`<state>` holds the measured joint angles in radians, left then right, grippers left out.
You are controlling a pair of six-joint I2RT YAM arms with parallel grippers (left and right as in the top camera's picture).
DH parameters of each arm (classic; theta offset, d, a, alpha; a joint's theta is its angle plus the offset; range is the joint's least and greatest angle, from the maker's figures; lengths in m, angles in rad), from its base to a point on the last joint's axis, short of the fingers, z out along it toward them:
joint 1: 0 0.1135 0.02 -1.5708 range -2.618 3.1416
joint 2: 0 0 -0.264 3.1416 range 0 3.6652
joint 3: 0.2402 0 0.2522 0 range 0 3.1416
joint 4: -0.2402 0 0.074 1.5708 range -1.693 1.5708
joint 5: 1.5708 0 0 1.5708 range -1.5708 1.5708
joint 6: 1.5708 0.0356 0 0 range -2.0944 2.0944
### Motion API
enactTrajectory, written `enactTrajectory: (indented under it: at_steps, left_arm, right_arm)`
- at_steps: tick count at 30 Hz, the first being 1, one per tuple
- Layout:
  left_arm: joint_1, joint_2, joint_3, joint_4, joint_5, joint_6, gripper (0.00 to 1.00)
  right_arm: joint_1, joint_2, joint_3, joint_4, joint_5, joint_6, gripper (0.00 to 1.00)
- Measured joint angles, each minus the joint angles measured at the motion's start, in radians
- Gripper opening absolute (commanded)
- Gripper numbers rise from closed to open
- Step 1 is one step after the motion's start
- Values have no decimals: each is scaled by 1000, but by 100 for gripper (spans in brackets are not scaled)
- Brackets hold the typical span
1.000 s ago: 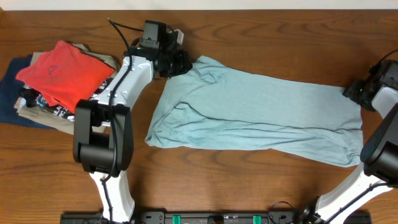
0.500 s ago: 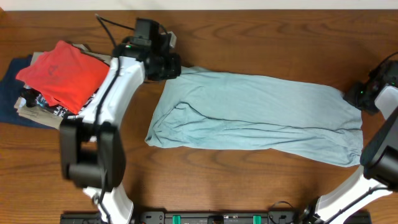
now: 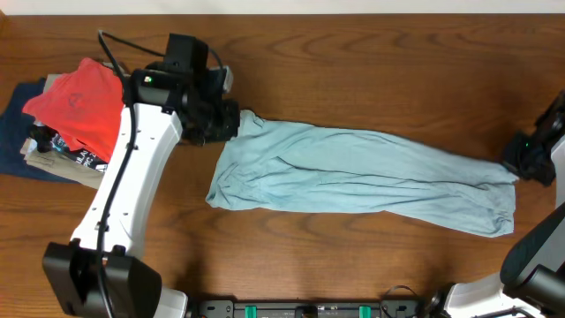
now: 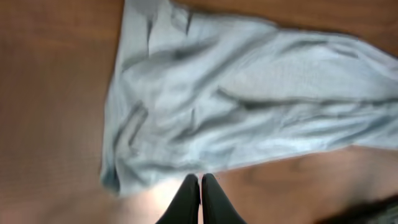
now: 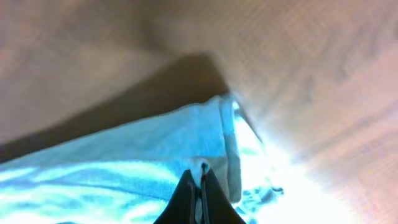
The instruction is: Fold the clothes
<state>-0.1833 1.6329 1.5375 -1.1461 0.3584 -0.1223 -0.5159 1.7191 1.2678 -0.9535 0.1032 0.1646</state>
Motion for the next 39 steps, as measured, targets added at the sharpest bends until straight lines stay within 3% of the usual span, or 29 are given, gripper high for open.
enactTrajectory:
  at_steps: [4,9,10,13,15,24,39]
  left_arm:
    - [0,-14,0,-88,0,1,6]
    - [0,-17,-15,-27,0,1,7]
    - [0,-18,-26,2,0,0,15]
    - [0,-17,-67,84,0,-4,54]
    - [0,-13,-102,141,-1,-8,59]
    - [-2,164,-172,236,0,-63,63]
    - [-3,395,-172,323,37,-196,60]
  right_arm:
    - [0,0,0,-35,34,9,1]
    - [0,0,0,-49,44,11,1]
    - [0,0,-1,-54,44,11,1]
    - [0,0,-7,-59,44,12,1]
    - [0,0,-13,-60,44,12,1]
    - [0,0,-19,-63,44,14,1]
    - [0,0,-20,-63,44,14,1]
